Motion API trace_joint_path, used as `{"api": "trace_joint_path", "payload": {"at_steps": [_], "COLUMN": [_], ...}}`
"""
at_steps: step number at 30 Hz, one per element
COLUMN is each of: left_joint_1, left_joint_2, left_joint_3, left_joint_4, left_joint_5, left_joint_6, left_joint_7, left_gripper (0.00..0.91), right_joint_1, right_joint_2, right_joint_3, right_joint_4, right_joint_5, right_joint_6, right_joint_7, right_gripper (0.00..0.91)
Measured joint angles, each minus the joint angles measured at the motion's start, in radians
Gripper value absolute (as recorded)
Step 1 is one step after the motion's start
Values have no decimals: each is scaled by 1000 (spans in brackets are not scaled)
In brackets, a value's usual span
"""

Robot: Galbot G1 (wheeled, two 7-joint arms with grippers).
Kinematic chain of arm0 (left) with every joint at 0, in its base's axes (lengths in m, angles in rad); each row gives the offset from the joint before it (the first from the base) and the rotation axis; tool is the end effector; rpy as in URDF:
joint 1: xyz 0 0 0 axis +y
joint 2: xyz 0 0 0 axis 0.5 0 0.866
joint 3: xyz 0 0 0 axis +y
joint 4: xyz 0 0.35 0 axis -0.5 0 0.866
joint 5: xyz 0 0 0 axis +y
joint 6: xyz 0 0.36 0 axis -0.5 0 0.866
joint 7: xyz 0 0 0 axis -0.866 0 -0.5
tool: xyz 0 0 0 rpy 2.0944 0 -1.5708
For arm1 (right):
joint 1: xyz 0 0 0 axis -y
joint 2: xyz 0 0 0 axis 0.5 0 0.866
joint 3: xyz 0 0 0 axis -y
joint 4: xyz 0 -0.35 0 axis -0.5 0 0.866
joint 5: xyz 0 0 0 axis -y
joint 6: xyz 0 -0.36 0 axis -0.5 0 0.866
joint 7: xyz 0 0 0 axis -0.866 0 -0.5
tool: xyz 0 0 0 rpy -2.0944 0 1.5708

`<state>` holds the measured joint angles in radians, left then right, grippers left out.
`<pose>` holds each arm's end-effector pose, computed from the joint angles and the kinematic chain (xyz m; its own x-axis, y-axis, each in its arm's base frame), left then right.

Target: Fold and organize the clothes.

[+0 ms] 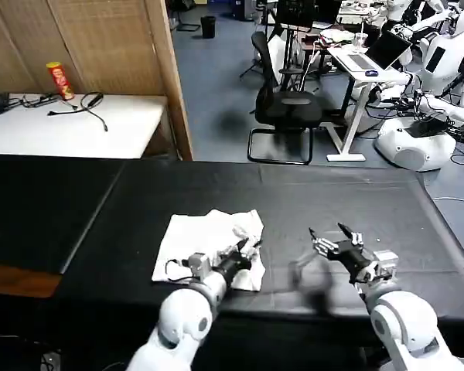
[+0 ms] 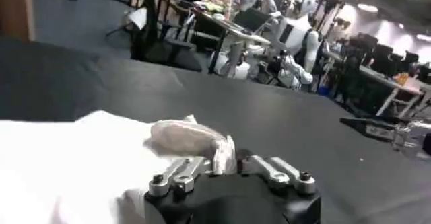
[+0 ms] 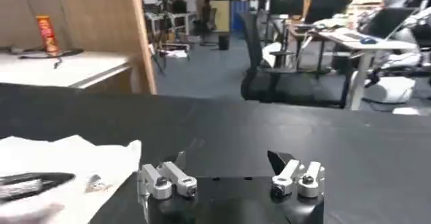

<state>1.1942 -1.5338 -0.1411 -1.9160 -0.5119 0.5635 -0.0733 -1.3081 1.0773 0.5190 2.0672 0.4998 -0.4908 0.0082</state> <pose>0.2768 -0.1179 -0.2762 -0.7806 0.5349 0.3232 0.3543 0.8048 -0.4761 0.2651 -0.0833 -0.2342 -0.9251 -0.2215 0.3082 -0.2282 0.9735 0.0147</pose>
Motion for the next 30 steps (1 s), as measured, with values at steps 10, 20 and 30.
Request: {"api": "trace_joint_path", "payload": {"at_steps": [10,20,30], "left_joint_1": [15,63,112], "left_joint_2": [95,216,207], "left_joint_3": [-104,-247,-302], "left_joint_4": [-111,-104,-102], "left_joint_5": [178,241,270], "left_joint_6": [-108,-138,-142], "left_joint_7": [45,36,35], "left_gripper": [878,878,878], "right_joint_1": [64,254,416], "right_joint_2": [-51,-122,-101], "right_joint_3": [-163,-450,-659], "right_joint_4": [7,-57,-133], "right_joint_5": [-8,-139,-189], "right_joint_6": [12,61,67], "right_joint_7": [-98,-243,-251], "right_gripper": [878,878,371]}}
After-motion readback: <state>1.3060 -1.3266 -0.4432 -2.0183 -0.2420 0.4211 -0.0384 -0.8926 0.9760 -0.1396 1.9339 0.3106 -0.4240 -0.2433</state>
